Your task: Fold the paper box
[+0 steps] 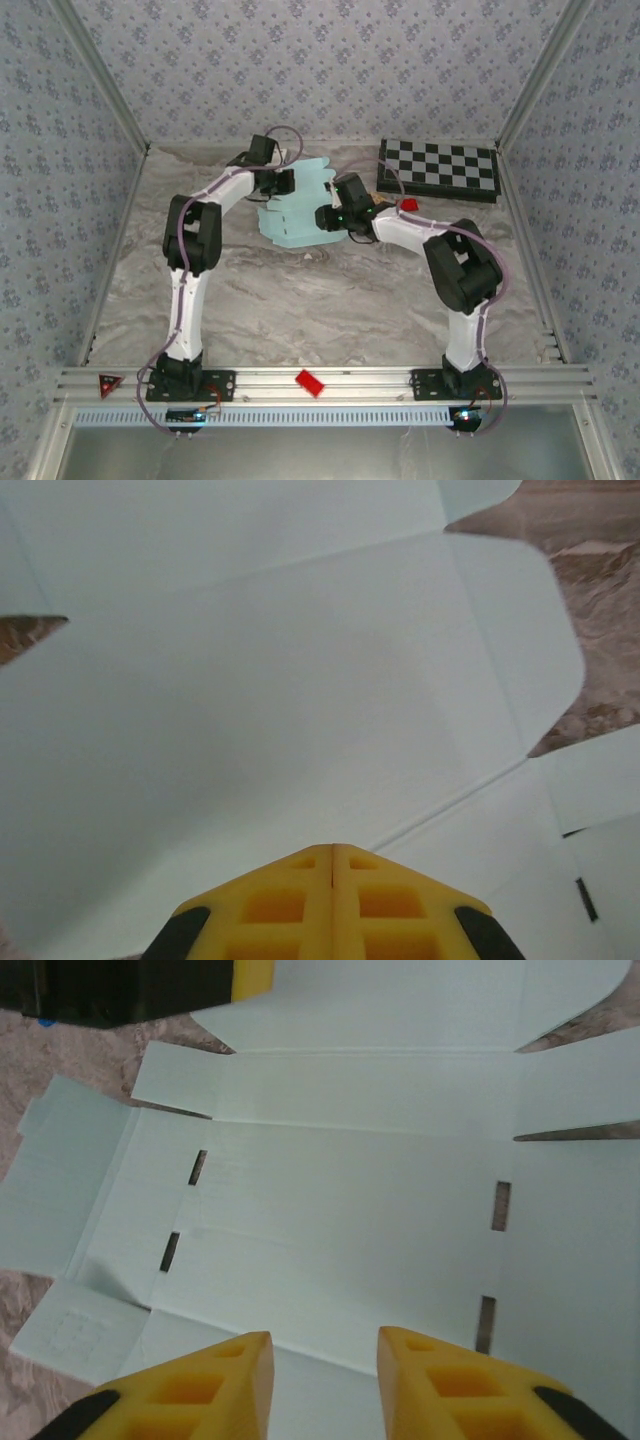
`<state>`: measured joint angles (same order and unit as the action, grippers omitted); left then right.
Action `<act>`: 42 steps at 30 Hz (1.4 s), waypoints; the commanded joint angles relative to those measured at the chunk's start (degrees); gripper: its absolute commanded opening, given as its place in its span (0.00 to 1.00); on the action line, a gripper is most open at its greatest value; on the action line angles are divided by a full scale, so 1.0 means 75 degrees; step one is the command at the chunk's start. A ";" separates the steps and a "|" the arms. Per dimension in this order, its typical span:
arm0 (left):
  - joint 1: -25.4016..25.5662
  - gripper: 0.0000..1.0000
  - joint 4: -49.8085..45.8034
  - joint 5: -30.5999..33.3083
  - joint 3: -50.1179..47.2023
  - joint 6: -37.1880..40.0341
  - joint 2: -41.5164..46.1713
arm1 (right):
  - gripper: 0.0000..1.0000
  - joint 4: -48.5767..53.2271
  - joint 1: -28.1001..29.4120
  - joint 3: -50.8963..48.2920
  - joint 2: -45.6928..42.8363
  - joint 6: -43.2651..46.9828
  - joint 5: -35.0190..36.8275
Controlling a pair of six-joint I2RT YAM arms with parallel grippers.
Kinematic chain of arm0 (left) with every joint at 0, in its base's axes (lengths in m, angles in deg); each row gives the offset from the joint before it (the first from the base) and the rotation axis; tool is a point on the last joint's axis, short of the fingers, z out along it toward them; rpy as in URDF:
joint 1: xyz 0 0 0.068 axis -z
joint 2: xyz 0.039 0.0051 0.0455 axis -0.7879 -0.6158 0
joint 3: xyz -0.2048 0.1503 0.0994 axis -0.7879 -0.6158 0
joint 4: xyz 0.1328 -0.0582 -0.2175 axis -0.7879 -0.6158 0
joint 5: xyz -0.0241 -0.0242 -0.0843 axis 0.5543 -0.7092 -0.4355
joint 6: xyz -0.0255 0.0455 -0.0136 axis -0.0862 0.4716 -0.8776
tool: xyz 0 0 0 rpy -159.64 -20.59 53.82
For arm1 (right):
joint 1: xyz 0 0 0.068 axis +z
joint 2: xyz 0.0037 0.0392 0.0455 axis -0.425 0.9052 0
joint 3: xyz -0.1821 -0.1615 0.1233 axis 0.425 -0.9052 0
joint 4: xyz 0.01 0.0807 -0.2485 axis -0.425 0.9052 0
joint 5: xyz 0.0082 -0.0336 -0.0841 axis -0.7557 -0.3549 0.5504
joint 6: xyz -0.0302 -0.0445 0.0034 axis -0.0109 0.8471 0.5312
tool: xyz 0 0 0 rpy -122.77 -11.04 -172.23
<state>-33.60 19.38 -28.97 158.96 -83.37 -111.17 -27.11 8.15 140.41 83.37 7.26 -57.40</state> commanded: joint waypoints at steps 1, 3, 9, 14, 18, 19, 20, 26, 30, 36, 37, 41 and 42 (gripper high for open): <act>0.0044 0.00 -0.0605 -0.0266 0.0352 0.0142 -0.0179 | 0.25 0.0356 0.0118 0.0412 0.0438 -0.0217 -0.0072; 0.0055 0.00 -0.0667 -0.0219 0.0275 0.0091 -0.0233 | 0.17 0.0397 0.0107 0.0500 0.0653 -0.0287 -0.0208; 0.0096 0.00 -0.0691 -0.0186 -0.0374 0.0148 -0.0057 | 0.14 0.0381 0.0119 0.0322 0.0910 -0.0453 -0.0241; 0.0194 0.00 -0.0663 -0.0041 -0.1216 0.0172 0.0454 | 0.14 0.0356 0.0108 -0.0117 0.0868 -0.0542 -0.0139; 0.0312 0.00 -0.0561 0.0165 -0.2091 0.0108 0.1084 | 0.14 0.0391 0.0107 -0.0486 0.0744 -0.0536 0.0068; 0.0345 0.00 -0.0554 0.0210 -0.2284 0.0102 0.1237 | 0.14 0.0394 0.0107 -0.0571 0.0709 -0.0543 0.0117; 0.0391 0.00 -0.0539 0.0275 -0.2500 0.0090 0.1418 | 0.14 0.0425 0.0080 -0.0663 0.0668 -0.0557 0.0164; 0.0704 0.00 -0.0405 0.0700 -0.4057 -0.0238 0.2552 | 0.14 0.0589 -0.0032 -0.1028 0.0508 -0.0534 0.0453; 0.0969 0.00 -0.0265 0.0750 -0.5112 -0.0632 0.3268 | 0.14 0.0777 -0.0150 -0.0624 0.0698 -0.0353 0.0418; 0.1625 0.00 0.0132 0.0739 -0.6159 -0.1112 0.3933 | 0.14 0.1255 -0.0192 0.0200 0.1147 -0.0126 0.0465; 0.1706 0.00 0.0181 0.0739 -0.6229 -0.1145 0.3986 | 0.14 0.1329 -0.0192 0.0308 0.1180 -0.0081 0.0469; 0.1831 0.00 0.0204 0.0704 -0.6203 -0.1269 0.4191 | 0.14 0.1523 -0.0192 0.0607 0.1041 0.0028 0.0524; 0.1826 0.00 0.0183 0.0690 -0.6141 -0.1259 0.4273 | 0.14 0.1561 -0.0193 0.0637 0.0939 0.0053 0.0501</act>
<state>-19.70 22.09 -23.97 112.91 -91.24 -81.66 -20.18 7.34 143.56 90.45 6.13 -55.61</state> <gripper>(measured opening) 0.046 0.138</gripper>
